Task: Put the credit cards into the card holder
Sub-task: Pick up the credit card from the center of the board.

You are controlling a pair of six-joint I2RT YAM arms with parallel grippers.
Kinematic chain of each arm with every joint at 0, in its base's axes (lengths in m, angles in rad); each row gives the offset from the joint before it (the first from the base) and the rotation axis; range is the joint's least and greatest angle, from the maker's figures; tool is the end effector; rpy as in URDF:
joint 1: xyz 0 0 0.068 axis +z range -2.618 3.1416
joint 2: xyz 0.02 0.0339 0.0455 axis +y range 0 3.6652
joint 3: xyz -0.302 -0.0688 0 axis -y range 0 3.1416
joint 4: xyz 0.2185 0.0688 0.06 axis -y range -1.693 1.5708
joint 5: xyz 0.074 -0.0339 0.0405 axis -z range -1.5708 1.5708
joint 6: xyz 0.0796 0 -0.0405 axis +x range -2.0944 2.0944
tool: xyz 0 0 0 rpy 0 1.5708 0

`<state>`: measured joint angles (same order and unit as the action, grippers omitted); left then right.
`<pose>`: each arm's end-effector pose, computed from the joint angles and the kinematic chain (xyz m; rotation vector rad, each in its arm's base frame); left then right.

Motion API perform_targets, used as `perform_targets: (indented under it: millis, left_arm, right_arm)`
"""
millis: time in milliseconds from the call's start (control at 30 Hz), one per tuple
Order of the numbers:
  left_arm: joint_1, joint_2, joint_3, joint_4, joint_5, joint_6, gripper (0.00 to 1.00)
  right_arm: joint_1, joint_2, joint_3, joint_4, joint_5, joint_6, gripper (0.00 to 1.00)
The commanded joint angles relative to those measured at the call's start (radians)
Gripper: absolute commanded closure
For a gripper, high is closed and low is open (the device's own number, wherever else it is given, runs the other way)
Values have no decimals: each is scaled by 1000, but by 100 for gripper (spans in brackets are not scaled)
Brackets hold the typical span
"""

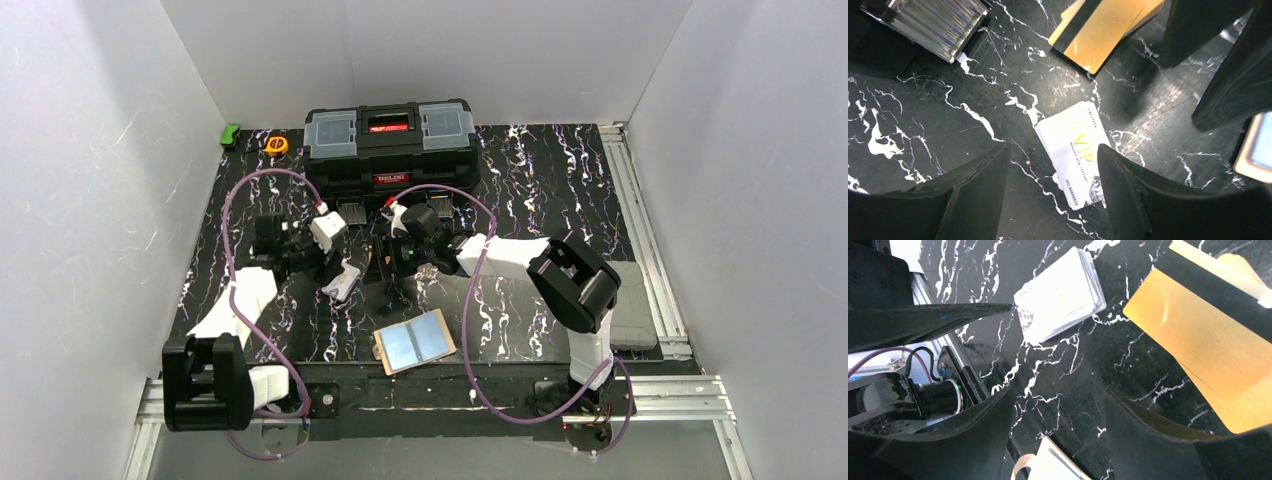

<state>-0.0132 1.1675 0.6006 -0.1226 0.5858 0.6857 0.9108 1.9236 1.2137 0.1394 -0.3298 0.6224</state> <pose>0.2257 -0.0470 0.2353 1.0094 1.8891 -0.2737 0.2585 0.3751 0.2194 -0.5534 2.3125 1.1816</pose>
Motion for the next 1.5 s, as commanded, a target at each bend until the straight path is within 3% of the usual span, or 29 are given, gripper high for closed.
perform_targets:
  millis: [0,67,167,367,600,833,1167,1467]
  left_arm:
    - [61,82,158,-318,195,60,35]
    - [73,142,220,-443,211,97,33]
    - [84,160,222,-471,177,120,34]
    - [83,129,183,-449,53,111,38]
    - [88,152,143,-348,17,53,40]
    - [89,218,209,-312,21,23,42]
    - [79,264,186,-284,-32,80,44]
    - [-22,256,114,-256,-108,161,45]
  right_arm:
    - [11,8,-5,150,-25,30,27]
    - [17,18,-6,165,-15,37,27]
    - [30,42,-4,179,0,53,27]
    - [52,89,4,186,51,99,28]
    - [57,132,46,174,67,129,29]
    - [55,96,24,160,95,122,29]
    - [56,159,70,188,58,147,30]
    - [56,213,115,219,37,189,30]
